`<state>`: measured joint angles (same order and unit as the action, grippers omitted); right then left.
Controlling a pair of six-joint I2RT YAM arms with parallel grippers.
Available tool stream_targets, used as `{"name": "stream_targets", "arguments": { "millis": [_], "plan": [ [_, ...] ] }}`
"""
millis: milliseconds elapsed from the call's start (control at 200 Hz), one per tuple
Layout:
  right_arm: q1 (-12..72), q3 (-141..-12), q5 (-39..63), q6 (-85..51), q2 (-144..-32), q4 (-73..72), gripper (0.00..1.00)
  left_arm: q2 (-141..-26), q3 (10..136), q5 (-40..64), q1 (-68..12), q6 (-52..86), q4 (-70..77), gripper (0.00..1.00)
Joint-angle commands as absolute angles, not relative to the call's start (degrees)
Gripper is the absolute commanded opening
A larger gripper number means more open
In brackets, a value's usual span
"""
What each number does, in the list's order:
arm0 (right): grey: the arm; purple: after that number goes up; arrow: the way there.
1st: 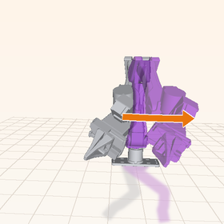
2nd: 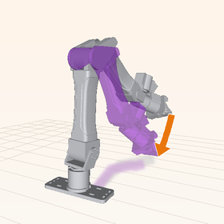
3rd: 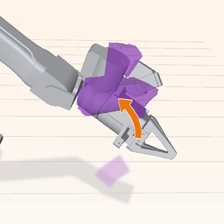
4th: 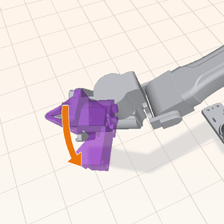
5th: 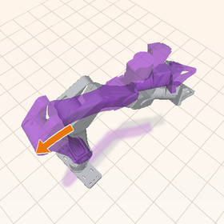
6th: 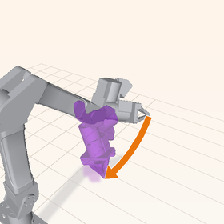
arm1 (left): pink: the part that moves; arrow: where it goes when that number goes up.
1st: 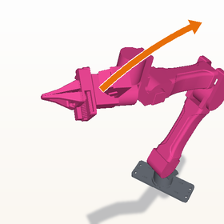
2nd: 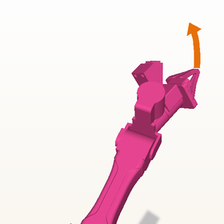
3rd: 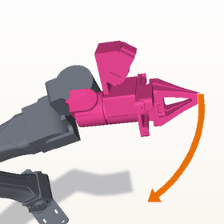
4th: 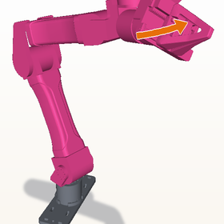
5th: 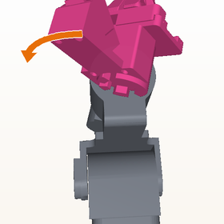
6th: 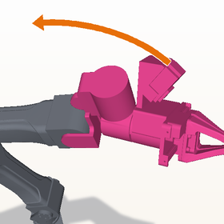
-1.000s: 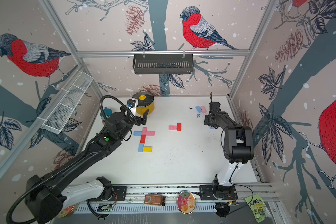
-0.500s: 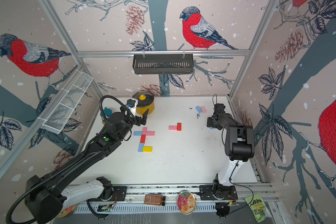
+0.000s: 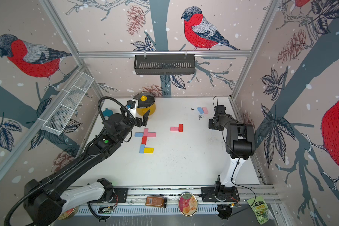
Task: Assemble the letter t with building blocks
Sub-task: Pick up the building block from the center of the board, then assemble the building block at the center of the board.
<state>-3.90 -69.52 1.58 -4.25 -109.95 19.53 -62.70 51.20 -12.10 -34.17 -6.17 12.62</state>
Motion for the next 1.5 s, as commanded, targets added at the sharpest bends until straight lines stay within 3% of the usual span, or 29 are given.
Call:
{"name": "stream_targets", "arguments": {
  "millis": [0,335,530,775,996,1496],
  "plan": [
    [-3.82,-70.18,1.37,-3.43,-110.53,19.76,0.40,-62.49,51.23,-11.94,-34.17,-6.15,13.72,0.98],
    [-3.22,-69.74,0.53,-2.93,-109.79,19.43,0.20,-62.57,51.23,-11.92,-34.19,-6.33,13.71,0.98],
    [-0.97,-68.91,-0.32,-1.57,-106.72,17.18,0.14,-62.45,51.17,-12.00,-34.17,-6.42,13.71,0.98],
    [4.31,-67.13,-1.43,7.36,-102.65,12.61,0.12,-62.48,51.20,-11.95,-34.17,-6.42,13.71,0.98],
    [13.53,-58.64,0.53,29.31,-98.04,4.71,0.06,-62.40,51.16,-12.05,-34.19,-6.42,13.74,0.98],
    [20.16,-66.20,1.70,47.04,-105.59,17.58,0.05,-61.85,51.06,-12.50,-34.18,-6.77,13.88,0.98]
  ]
}}
